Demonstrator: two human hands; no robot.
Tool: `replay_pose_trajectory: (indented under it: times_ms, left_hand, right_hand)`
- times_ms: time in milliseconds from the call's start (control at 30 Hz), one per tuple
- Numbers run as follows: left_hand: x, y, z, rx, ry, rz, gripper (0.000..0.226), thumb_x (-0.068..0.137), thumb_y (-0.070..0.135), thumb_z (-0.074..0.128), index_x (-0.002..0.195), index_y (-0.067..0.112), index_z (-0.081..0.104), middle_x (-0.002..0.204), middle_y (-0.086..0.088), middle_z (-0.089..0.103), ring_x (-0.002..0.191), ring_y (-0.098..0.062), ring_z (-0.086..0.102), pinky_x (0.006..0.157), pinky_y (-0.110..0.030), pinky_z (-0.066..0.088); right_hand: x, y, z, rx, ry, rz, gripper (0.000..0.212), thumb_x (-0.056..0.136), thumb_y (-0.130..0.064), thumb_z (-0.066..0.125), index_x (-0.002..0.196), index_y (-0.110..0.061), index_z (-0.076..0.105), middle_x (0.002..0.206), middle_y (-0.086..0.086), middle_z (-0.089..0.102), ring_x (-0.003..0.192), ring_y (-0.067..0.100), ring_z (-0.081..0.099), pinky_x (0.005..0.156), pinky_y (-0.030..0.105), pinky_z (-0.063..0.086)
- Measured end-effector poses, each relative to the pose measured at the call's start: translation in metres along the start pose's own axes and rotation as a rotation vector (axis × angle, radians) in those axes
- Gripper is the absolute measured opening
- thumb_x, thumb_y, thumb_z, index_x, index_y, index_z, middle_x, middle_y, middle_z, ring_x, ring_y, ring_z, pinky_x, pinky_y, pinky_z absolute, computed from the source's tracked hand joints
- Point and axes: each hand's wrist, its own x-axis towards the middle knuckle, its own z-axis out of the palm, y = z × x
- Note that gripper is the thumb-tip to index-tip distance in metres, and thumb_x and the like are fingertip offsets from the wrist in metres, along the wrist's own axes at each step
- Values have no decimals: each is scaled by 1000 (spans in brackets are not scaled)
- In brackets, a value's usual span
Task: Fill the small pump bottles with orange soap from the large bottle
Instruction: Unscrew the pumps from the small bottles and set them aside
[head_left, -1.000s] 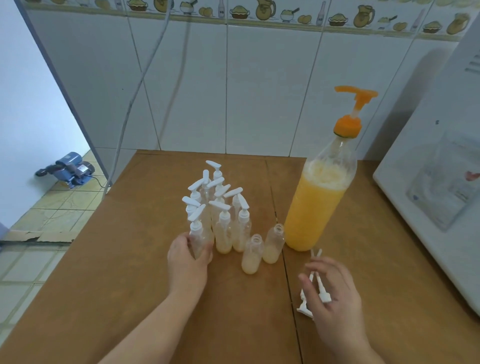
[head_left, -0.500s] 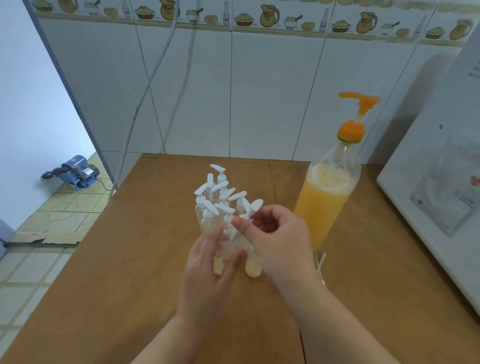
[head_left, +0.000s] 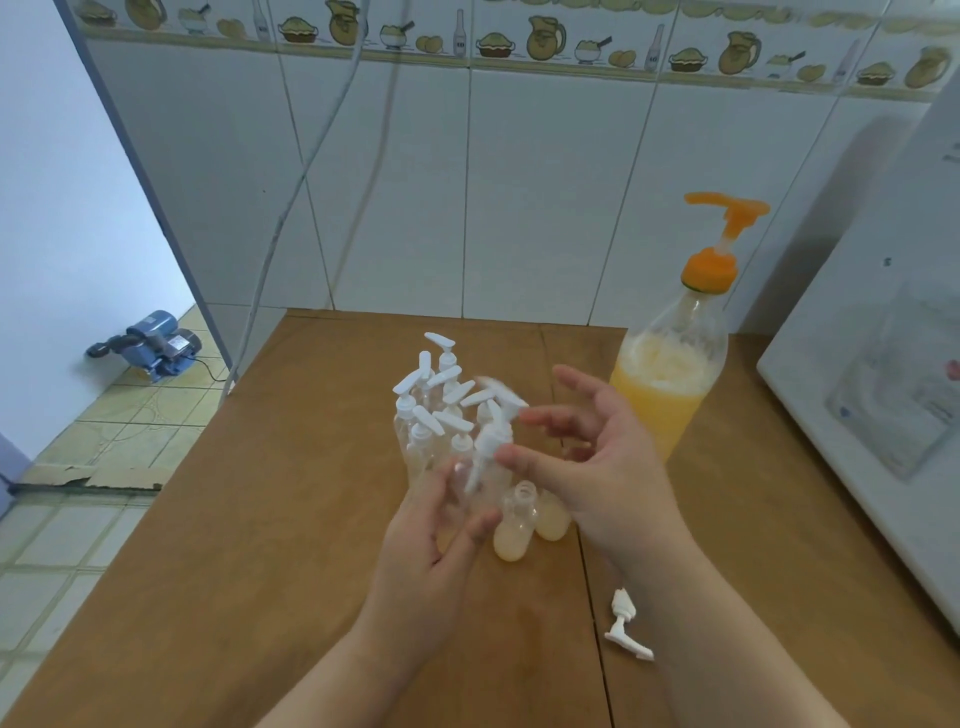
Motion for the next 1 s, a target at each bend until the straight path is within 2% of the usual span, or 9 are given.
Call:
replay_pose_trajectory:
  times_ms: [100,167,333,467,567,667,767,867,1000]
  left_hand:
    - [4,1,1,-12,-24,-16,43,83,49,58,119,26,58,104,11,66,98,-10,62,82,-21,47]
    - [4,6,4,20,-68,10,42,85,46,58,123,29,56,112,15,64,107,-6,59,87,-18,45]
    - [4,0,6,11,-3,-22,50,81,52,59,121,22,58,106,11,66,101,-10,62,84,-24,48]
    - [6,3,7,76,-18,-8,46,81,53,58,119,27,58,104,18,63,99,-6,60,81,-13,44]
    - [5,-3,10,72,-15,-64,50,77,52,62,121,29,55,110,17,63,108,-6,59,89,-23,46]
    - [3,-16,9,100,-25,-157,45,82,31,69,123,30,51,113,17,61,110,-1,56,95,-30,47]
    - [3,-31,5,102,-23,-213,39,80,29,72,114,35,53,111,16,61,108,-4,58,95,-35,49]
    - [4,-42,7,155,-17,-255,33,80,30,72,103,44,53,110,20,55,106,0,55,93,-29,47]
    - [7,-53,11,223,-10,-333,35,80,26,73,106,39,53,110,18,50,100,1,51,91,-26,45]
  right_hand:
    - [-4,0,2,121,-47,45,72,64,-22,84,127,-30,50,92,-7,73,91,9,68,88,35,53]
    - [-9,-1,6,226,-111,72,68,63,-14,83,123,-27,54,94,-4,74,90,12,69,83,32,56]
    - [-4,2,1,216,17,33,49,63,-12,83,107,-24,64,90,0,71,85,12,64,72,20,53]
    - [-10,-3,4,181,-57,-15,35,63,-15,82,95,-18,69,82,4,69,76,12,62,72,21,55]
    - [-11,-11,-4,265,29,-60,40,68,-10,78,105,-18,65,84,4,71,78,15,66,72,24,57]
    - [-15,-18,-25,340,131,-136,53,66,-17,72,115,-29,56,82,0,71,80,13,68,71,22,56]
    - [-18,-16,-52,384,211,-203,44,66,-16,68,109,-26,61,89,1,70,88,14,68,74,18,54]
    - [-20,5,-79,365,338,-192,34,67,-14,69,99,-26,65,93,3,70,86,10,68,73,15,54]
    - [-33,52,-101,98,546,-129,32,74,-7,76,90,-33,66,90,-2,70,76,3,65,66,5,48]
